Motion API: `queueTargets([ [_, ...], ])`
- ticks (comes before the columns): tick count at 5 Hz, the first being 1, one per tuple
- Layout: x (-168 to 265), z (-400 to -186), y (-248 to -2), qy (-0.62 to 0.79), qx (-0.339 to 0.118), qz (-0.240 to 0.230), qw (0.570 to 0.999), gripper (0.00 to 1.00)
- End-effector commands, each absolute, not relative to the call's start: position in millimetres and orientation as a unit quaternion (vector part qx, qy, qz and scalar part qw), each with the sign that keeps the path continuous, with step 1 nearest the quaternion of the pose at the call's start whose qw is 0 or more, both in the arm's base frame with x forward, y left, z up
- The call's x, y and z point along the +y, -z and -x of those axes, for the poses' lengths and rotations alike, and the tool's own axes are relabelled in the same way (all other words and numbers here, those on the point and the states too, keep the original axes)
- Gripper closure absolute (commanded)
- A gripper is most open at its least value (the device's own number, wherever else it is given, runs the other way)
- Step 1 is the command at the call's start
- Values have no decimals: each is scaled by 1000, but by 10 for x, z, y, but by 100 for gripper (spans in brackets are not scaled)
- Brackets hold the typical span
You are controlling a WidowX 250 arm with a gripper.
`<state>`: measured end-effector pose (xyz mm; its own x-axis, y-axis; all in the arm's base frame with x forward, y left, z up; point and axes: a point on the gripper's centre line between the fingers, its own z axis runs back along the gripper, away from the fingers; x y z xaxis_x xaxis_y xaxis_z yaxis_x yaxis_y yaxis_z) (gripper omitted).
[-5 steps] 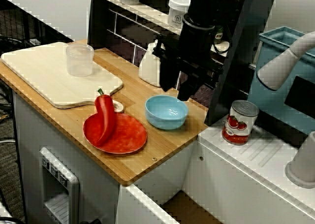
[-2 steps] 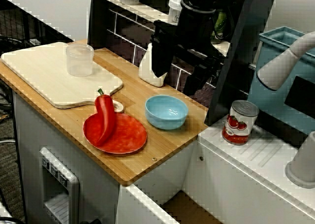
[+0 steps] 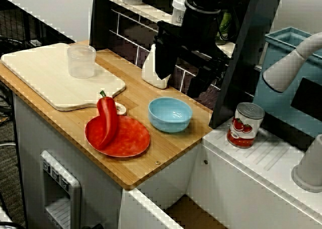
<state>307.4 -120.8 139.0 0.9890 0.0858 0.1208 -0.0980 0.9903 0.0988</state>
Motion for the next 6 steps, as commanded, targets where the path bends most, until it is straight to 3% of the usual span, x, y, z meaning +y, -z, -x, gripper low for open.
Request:
queueTargets([
  [1,-1203,-2901,-1483,-23,-91,-41,995,17],
  [2,-1236,-2924,-1436,-24,-92,-43,994,100],
  [6,-1137,-3150,-1223,-24,-116,-40,992,100],
])
